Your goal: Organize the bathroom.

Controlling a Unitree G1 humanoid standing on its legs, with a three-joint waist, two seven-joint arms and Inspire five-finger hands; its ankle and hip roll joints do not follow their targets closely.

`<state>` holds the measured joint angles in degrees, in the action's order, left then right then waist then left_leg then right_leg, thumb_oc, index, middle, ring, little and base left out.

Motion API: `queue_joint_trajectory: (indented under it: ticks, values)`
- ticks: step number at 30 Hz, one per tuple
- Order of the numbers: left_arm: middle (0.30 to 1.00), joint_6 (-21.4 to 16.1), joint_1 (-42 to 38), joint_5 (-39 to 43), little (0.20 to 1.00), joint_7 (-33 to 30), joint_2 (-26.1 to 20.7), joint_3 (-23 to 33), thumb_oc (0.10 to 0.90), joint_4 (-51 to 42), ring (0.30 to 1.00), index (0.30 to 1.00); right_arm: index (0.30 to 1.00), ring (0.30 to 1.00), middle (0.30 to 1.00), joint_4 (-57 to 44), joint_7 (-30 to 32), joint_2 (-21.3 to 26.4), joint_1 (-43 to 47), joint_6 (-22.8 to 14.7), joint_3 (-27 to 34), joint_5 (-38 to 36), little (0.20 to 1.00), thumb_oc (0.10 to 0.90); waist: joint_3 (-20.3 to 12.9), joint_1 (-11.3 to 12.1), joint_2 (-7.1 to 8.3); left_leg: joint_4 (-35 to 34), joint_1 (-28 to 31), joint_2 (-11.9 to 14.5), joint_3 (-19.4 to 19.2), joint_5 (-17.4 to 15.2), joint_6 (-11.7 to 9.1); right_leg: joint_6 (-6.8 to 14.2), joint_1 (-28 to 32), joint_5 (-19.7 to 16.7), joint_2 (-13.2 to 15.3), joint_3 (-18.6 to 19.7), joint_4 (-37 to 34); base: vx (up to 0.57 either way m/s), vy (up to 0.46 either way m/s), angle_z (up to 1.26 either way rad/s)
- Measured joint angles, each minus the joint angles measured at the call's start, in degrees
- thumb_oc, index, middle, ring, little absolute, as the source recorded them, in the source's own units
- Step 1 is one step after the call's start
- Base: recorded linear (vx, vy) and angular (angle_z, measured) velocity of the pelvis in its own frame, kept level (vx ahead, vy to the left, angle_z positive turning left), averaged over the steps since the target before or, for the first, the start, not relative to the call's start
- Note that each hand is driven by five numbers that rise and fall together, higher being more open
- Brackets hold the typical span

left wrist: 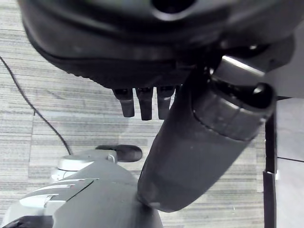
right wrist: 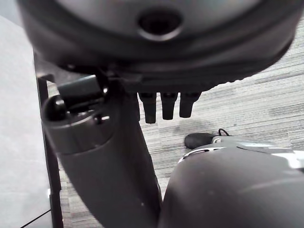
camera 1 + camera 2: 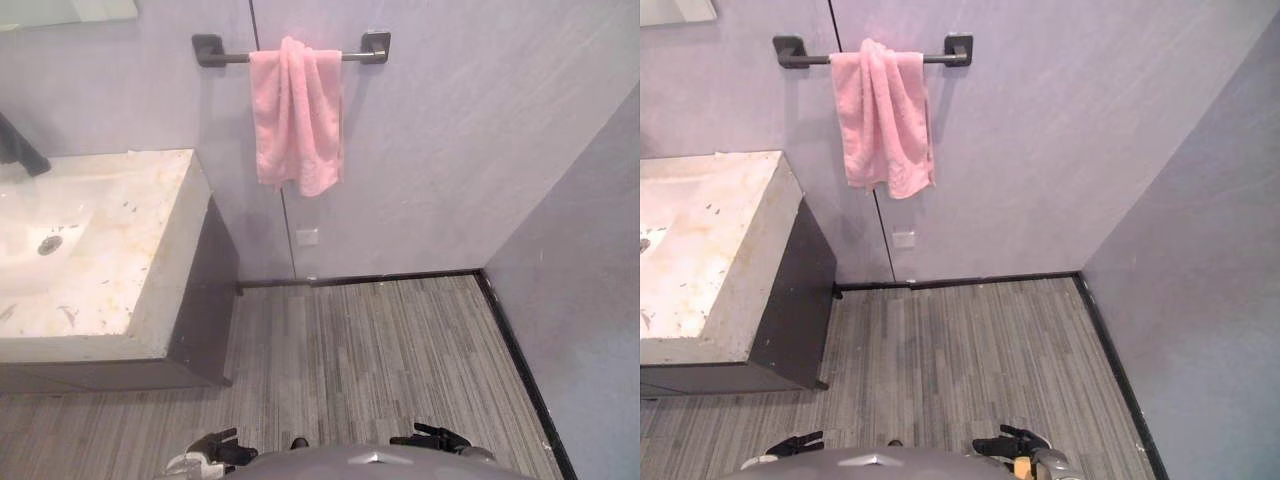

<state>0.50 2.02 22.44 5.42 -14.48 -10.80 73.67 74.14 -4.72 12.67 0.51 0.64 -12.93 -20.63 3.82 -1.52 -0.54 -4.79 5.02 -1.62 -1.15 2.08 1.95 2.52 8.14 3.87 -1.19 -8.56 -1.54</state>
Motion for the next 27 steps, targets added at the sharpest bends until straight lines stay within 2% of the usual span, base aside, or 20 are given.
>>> queue_joint_trajectory:
  ticks: [27]
  values:
    - [0.9,2.3,0.1,2.5,0.9,2.3,-1.2,0.6,0.8,0.0,0.9,0.9,0.9,0.9,0.9,0.5,-2.2,0.0,0.2,0.2,-0.1,-0.2,0.9,0.8,0.1,1.2,0.99,0.0,0.3,-0.3,0.8,0.0,0.0,0.1,1.2,-0.5,0.1,-0.8,-1.3,0.0,-0.001,0.01]
